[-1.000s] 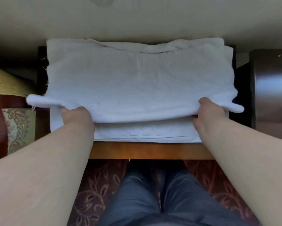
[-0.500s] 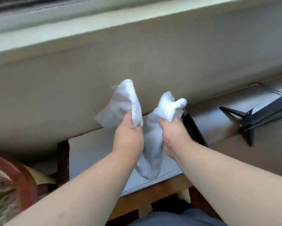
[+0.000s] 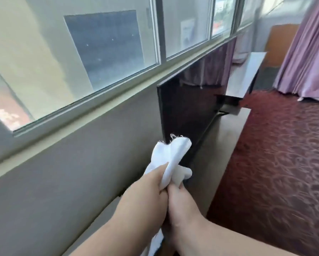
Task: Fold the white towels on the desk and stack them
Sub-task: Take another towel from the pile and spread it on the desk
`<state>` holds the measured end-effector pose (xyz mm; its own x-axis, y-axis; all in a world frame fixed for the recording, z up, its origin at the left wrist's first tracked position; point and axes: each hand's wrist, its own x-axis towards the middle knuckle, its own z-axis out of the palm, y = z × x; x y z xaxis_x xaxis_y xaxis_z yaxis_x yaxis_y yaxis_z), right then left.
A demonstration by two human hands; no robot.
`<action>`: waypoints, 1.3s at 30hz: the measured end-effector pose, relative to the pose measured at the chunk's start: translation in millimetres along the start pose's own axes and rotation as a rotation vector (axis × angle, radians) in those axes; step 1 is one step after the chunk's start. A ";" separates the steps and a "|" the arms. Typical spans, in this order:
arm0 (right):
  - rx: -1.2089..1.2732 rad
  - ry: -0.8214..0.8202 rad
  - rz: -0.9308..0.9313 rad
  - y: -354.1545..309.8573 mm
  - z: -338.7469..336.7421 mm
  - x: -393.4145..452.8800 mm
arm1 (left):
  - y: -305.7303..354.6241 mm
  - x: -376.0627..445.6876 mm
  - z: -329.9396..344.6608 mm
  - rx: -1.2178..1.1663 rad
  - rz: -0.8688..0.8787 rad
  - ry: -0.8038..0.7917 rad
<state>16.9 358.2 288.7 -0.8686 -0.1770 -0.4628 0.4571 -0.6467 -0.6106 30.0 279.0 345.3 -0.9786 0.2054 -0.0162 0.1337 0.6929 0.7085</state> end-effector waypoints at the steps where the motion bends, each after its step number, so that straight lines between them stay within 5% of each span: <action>1: 0.022 0.053 -0.010 -17.6 -17.7 -7.1 | 19.3 6.9 14.6 0.000 0.035 -0.035; 14: 0.164 0.268 -0.304 -286.8 -281.5 -96.9 | 290.8 107.9 261.8 0.034 0.310 -0.142; 22: 0.323 0.319 -0.481 -406.4 -359.8 -112.9 | 389.0 178.7 357.3 -0.077 0.375 -0.146; 30: 0.063 0.439 -0.501 -511.7 -432.2 -60.0 | 445.3 286.0 426.4 -0.155 0.449 -0.243; 39: -0.373 0.504 -0.628 -698.5 -494.9 61.9 | 523.9 514.2 466.3 -0.150 0.582 -0.329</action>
<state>-261.5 1166.2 368.5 -0.8326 0.5343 -0.1460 0.0333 -0.2147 -0.9761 -330.1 1070.0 379.1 -0.6524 0.7311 0.1999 0.5768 0.3077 0.7567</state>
